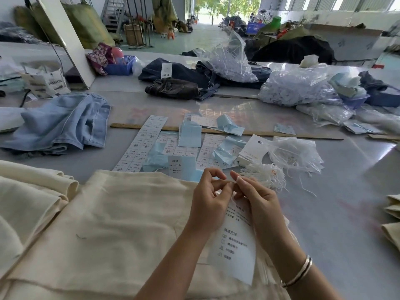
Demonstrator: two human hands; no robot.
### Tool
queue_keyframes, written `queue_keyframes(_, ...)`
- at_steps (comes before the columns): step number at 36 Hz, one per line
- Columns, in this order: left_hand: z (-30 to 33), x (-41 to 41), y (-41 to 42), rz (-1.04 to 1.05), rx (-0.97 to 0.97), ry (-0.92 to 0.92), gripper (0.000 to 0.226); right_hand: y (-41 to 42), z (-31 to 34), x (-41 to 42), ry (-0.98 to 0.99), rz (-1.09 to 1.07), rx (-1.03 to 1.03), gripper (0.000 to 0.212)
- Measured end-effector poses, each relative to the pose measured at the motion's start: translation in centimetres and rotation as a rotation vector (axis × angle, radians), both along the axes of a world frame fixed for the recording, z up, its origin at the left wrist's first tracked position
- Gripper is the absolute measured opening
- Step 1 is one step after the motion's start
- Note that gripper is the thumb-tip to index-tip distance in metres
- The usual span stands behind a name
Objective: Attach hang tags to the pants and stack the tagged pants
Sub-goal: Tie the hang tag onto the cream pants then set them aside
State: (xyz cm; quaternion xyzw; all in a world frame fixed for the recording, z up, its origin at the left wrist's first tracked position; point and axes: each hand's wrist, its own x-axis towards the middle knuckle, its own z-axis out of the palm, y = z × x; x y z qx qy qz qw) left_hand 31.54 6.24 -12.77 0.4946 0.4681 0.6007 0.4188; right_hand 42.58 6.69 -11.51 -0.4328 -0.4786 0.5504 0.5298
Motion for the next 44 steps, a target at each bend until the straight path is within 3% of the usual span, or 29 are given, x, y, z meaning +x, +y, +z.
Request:
queue_keyframes(12, -0.4, 0.6, -0.3, -0.029, -0.020, -0.134, 0.017, 0.1, -0.3, 0.2, -0.054, -0.032, -0.005, 0.032)
queue_keyframes(22, -0.9, 0.8, 0.1, -0.032, 0.030, -0.113, 0.021, 0.4, -0.4, 0.1, -0.042, -0.066, -0.035, 0.030)
queue_keyframes(31, -1.1, 0.9, 0.2, -0.046, 0.038, -0.089, 0.020, 0.6, -0.8, 0.2, -0.171, -0.026, 0.123, 0.026)
queue_keyframes(38, -1.0, 1.3, 0.1, -0.078, -0.014, -0.211, 0.017, 0.4, -0.6, 0.4, -0.157, -0.027, 0.110, 0.022)
queue_keyframes(44, -1.1, 1.0, -0.1, -0.064, -0.068, -0.213, 0.018, 0.3, -0.8, 0.8, -0.143, -0.065, 0.130, 0.016)
